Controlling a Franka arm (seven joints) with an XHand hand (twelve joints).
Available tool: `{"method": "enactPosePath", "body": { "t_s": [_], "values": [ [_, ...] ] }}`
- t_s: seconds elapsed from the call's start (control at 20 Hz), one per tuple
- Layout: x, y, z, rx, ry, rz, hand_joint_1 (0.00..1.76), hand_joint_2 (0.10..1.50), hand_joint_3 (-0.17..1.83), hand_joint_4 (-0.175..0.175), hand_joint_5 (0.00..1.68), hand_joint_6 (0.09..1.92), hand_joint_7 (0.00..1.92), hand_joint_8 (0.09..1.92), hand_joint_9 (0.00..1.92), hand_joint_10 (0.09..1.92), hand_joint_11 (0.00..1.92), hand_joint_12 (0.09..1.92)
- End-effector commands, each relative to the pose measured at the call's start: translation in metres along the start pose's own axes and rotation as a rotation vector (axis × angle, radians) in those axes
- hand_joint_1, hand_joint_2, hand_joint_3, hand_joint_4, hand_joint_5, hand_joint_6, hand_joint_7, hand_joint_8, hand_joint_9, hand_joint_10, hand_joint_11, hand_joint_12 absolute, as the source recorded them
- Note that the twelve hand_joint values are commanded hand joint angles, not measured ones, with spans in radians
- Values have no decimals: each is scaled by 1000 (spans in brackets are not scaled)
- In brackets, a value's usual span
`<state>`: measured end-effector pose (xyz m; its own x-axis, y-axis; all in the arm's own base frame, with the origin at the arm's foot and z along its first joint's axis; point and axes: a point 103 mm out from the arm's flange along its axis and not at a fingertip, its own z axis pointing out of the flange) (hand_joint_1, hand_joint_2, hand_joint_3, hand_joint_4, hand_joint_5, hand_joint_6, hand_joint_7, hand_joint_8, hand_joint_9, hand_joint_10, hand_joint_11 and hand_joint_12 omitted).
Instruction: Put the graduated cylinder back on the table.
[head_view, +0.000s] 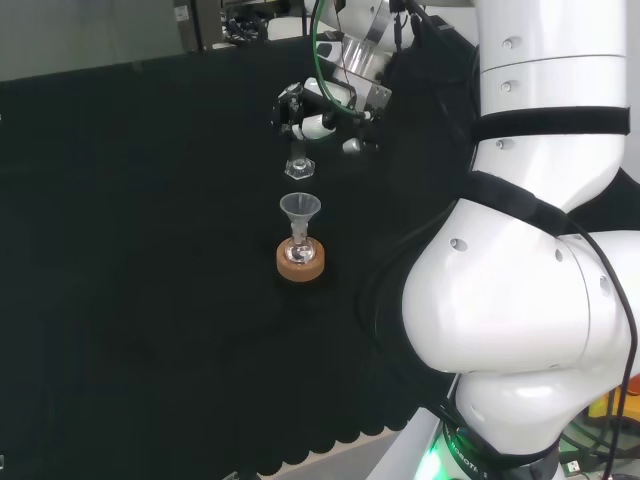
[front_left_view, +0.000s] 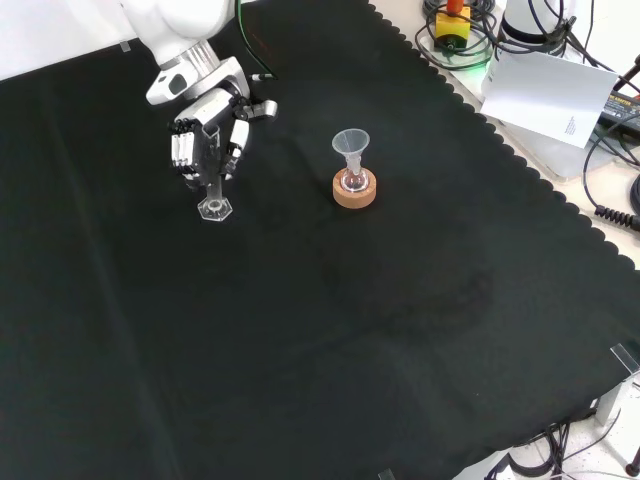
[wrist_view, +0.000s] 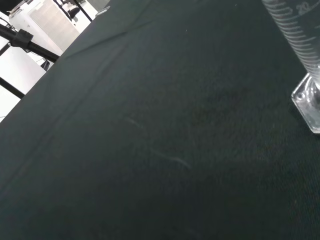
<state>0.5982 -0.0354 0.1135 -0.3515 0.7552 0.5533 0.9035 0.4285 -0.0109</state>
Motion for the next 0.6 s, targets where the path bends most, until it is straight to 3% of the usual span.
{"method": "enactPosePath", "body": {
  "t_s": [0.05,0.6],
  "values": [
    [0,1,-8,-1,5,19,1009,1117,-171,-36,661,690,579,594,1004,87,620,1201],
    [1,5,-34,-46,-12,48,952,1068,-175,-50,478,541,408,605,854,87,461,1280]
  ]
}}
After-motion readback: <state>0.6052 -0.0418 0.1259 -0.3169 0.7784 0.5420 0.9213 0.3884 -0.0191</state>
